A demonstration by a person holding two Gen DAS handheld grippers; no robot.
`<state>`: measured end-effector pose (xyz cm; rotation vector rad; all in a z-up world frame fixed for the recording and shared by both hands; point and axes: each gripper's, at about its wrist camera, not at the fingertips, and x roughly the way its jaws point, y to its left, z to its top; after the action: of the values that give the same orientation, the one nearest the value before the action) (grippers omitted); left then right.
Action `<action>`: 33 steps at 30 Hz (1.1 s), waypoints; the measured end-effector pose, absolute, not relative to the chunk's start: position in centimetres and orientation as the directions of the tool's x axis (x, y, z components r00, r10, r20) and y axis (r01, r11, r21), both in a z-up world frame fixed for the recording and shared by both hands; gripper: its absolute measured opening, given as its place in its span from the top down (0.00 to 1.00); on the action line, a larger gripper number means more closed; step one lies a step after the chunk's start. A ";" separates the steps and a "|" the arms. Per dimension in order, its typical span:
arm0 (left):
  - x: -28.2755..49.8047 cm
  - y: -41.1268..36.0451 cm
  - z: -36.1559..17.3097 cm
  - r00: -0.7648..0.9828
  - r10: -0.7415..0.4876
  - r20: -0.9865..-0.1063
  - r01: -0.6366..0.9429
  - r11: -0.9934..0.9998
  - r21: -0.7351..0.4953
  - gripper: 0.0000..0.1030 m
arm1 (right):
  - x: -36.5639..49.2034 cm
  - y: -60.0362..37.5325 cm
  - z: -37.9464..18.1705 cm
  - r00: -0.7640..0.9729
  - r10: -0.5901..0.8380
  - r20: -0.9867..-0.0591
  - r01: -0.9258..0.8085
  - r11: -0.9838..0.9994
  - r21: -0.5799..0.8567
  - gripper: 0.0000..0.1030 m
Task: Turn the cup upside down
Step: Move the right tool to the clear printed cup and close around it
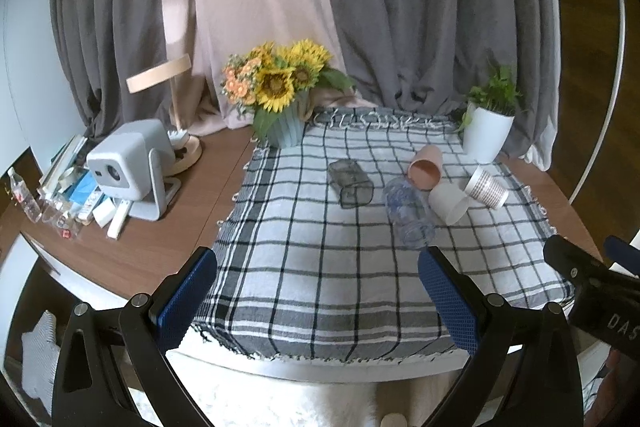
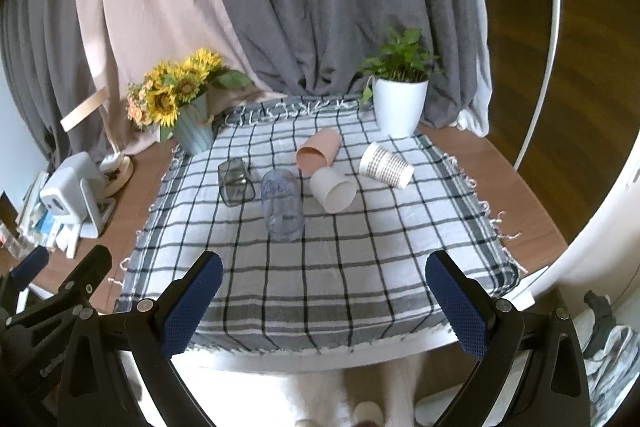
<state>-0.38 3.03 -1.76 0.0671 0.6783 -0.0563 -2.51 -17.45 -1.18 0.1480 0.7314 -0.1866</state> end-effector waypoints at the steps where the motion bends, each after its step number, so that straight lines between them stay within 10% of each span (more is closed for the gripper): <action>1: -0.1 3.1 -2.1 0.770 -0.023 -0.638 0.068 0.997 0.046 0.00 | -2.2 -17.5 -1.4 0.726 -0.104 -0.680 0.210 0.975 0.074 0.01; 33: 18.1 2.6 -12.8 0.495 0.151 -0.856 -0.144 0.985 0.091 0.00 | 22.7 -16.4 -14.8 0.430 0.186 -0.884 -0.094 0.982 0.161 0.08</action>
<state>18.06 2.56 -12.82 0.0074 1.0374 0.1790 22.66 -16.43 -14.78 0.0918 1.1132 0.1749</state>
